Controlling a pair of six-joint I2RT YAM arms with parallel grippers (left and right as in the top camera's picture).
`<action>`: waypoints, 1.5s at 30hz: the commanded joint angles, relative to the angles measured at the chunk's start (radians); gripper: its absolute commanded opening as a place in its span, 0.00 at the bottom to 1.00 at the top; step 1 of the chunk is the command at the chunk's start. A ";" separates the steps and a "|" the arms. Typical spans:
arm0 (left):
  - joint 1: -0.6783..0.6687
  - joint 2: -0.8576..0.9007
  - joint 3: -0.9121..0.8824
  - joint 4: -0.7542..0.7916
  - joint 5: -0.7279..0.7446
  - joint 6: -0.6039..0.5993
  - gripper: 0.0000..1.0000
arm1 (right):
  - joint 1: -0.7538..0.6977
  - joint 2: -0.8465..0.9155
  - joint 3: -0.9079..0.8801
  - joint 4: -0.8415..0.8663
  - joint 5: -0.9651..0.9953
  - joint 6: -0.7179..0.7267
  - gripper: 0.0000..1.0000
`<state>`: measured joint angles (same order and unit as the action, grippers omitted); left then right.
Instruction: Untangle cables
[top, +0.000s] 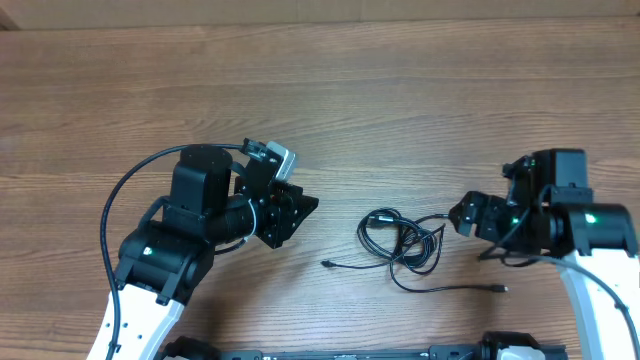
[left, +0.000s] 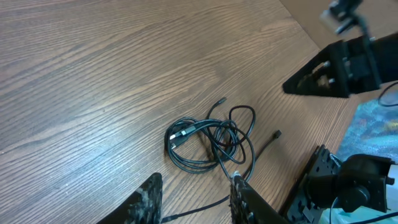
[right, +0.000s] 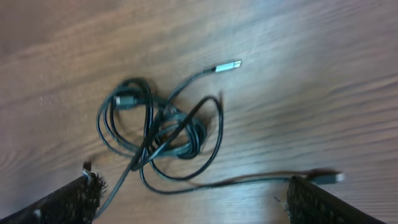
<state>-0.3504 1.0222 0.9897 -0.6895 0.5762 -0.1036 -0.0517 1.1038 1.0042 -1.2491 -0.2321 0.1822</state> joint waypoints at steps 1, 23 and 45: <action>0.010 0.006 0.014 -0.002 0.018 0.011 0.36 | 0.000 0.056 -0.037 0.013 -0.086 -0.008 0.93; 0.010 0.054 0.013 0.030 0.020 0.026 0.65 | 0.002 0.114 -0.043 0.026 -0.110 0.036 1.00; -0.238 0.597 0.014 0.143 -0.039 -0.401 0.64 | 0.002 0.109 -0.043 0.293 -0.163 0.275 1.00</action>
<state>-0.5606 1.5803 0.9901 -0.5449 0.6281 -0.3264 -0.0517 1.2205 0.9665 -0.9592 -0.3889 0.4454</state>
